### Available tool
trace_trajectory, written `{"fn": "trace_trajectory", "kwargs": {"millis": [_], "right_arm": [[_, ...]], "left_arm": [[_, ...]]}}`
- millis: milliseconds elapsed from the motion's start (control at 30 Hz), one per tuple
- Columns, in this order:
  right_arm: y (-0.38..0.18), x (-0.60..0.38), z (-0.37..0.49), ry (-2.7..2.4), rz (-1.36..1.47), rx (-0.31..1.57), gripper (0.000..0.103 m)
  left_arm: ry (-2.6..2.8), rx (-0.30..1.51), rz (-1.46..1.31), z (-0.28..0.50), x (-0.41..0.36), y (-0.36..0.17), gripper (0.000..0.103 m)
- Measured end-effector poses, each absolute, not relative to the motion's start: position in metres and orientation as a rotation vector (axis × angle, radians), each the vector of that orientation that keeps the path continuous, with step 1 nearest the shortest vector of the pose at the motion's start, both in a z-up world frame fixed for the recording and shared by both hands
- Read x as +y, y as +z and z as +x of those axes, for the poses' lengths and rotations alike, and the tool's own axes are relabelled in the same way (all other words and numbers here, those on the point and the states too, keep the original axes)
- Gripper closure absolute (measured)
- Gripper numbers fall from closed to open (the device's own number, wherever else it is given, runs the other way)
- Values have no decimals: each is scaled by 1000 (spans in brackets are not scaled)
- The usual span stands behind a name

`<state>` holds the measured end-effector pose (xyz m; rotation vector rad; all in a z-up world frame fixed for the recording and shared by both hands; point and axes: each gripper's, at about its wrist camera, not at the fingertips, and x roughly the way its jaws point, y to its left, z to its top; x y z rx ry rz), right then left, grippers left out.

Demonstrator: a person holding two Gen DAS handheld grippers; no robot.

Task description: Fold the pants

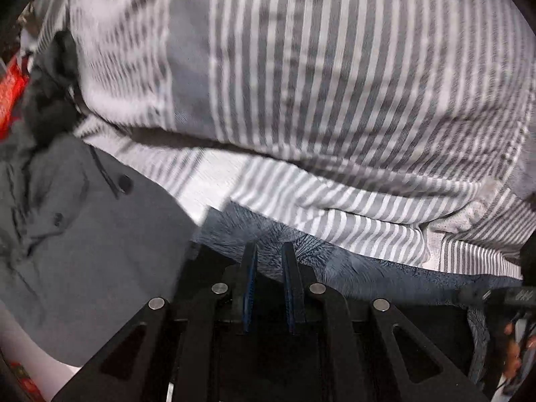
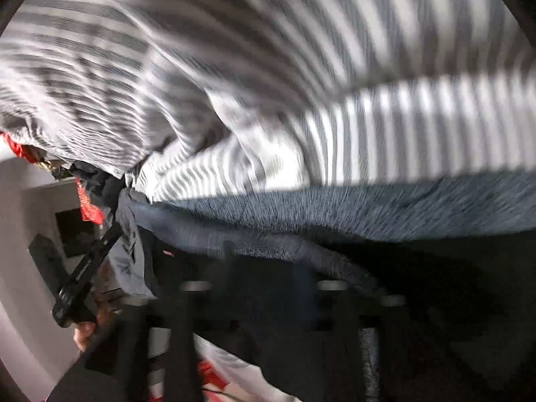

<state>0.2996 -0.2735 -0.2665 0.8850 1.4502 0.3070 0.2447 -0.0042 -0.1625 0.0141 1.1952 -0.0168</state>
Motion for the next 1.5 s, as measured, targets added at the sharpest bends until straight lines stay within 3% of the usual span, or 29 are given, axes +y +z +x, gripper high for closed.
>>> {"fn": "trace_trajectory", "kwargs": {"millis": [33, 67, 100, 233, 367, 433, 500, 533, 633, 700, 767, 800, 1200, 1500], "right_arm": [[-259, -279, 300, 308, 893, 1422, 26], [-248, -285, 300, 299, 897, 1390, 25], [-236, -289, 299, 294, 888, 1368, 25], [-215, -281, 283, 367, 924, 1344, 26], [-236, -249, 264, 441, 879, 1457, 40], [-257, -239, 259, 419, 821, 1541, 42], [-276, -246, 257, 316, 682, 1577, 60], [-280, -254, 257, 285, 668, 1568, 83], [-275, -289, 250, 223, 829, 1500, 87], [-256, -303, 240, 230, 820, 1450, 75], [-235, -313, 224, 243, 803, 1401, 32], [-225, -319, 210, 225, 802, 1376, 25], [-179, -365, -53, -97, 1059, 1233, 24], [-223, -349, -207, -378, 1199, 1225, 24]], "left_arm": [[-19, 1195, 12, 242, -2, -158, 80], [-17, 1197, 11, 241, 1, -157, 48], [-18, 1188, 20, 238, 0, -156, 27], [-77, 1221, 155, 228, -23, -174, 27], [-53, 1289, 190, 230, -42, -215, 27], [-26, 1312, 216, 232, -45, -233, 27], [-15, 1287, 238, 233, -46, -238, 20], [-13, 1290, 238, 234, -46, -237, 20], [22, 1312, 240, 234, -45, -229, 20], [29, 1310, 257, 228, -50, -219, 20], [-5, 1306, 245, 216, -62, -206, 20], [-31, 1303, 240, 209, -69, -201, 20], [-514, 1323, 336, 75, -212, -191, 20], [-654, 1332, 470, 3, -249, -208, 20]]}}
